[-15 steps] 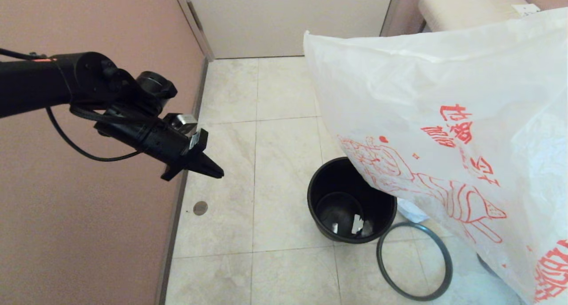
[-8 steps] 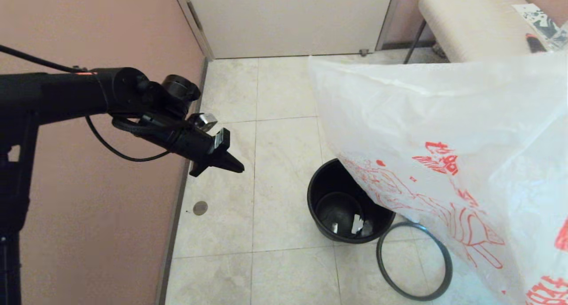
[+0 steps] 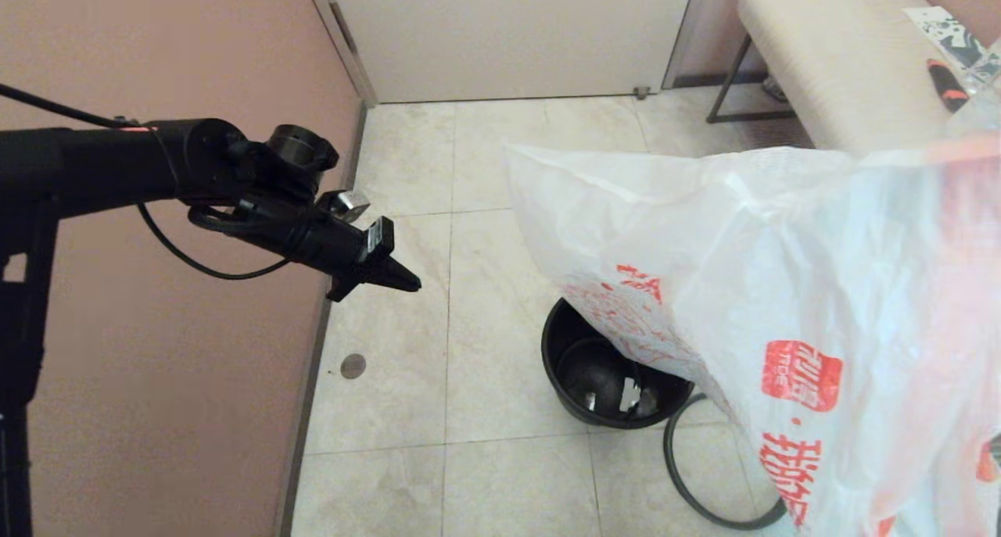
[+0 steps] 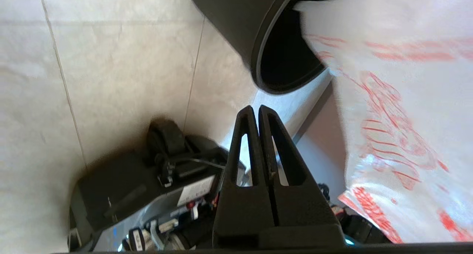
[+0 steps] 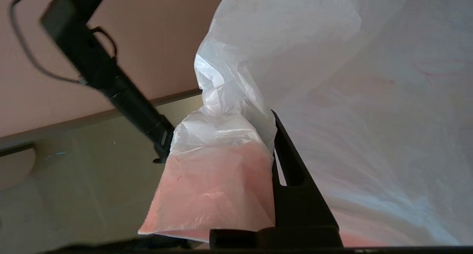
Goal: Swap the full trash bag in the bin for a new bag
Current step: Put the new garbage bag on the trash can
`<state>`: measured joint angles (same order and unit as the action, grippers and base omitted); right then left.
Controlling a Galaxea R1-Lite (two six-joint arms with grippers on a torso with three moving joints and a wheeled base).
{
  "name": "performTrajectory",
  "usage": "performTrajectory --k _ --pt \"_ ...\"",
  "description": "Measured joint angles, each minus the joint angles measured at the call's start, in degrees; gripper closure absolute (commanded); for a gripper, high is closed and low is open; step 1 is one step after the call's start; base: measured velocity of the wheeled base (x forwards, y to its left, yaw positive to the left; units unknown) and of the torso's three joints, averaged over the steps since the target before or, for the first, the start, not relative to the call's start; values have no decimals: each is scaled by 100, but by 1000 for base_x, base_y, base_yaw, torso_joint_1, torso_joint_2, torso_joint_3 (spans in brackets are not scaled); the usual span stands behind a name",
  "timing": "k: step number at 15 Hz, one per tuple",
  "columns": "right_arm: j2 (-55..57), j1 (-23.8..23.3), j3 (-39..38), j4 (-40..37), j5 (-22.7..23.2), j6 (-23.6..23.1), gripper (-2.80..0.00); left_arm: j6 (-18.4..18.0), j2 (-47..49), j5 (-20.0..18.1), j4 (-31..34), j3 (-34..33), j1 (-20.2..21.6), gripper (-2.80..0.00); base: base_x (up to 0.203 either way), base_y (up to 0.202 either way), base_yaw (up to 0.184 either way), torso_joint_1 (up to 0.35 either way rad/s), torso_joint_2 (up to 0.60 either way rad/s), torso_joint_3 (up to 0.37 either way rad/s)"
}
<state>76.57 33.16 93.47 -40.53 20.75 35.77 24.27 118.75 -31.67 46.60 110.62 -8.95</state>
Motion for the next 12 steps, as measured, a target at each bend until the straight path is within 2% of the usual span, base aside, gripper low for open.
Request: performTrajectory --k 3,7,9,12 --pt "225 30 -244 443 -422 -2 0 39 -205 4 -6 3 11 0 0 0 0 0 0 0" --pt "372 168 -1057 1438 -1621 -105 0 69 -356 9 -92 10 5 0 0 0 0 0 0 0" --pt "389 165 -1555 1856 -2056 -335 0 79 -348 12 -240 11 -2 0 0 0 0 0 0 0" --pt "397 46 -2002 2546 -2521 -983 0 138 -318 9 -524 11 -39 0 0 0 0 0 0 0"
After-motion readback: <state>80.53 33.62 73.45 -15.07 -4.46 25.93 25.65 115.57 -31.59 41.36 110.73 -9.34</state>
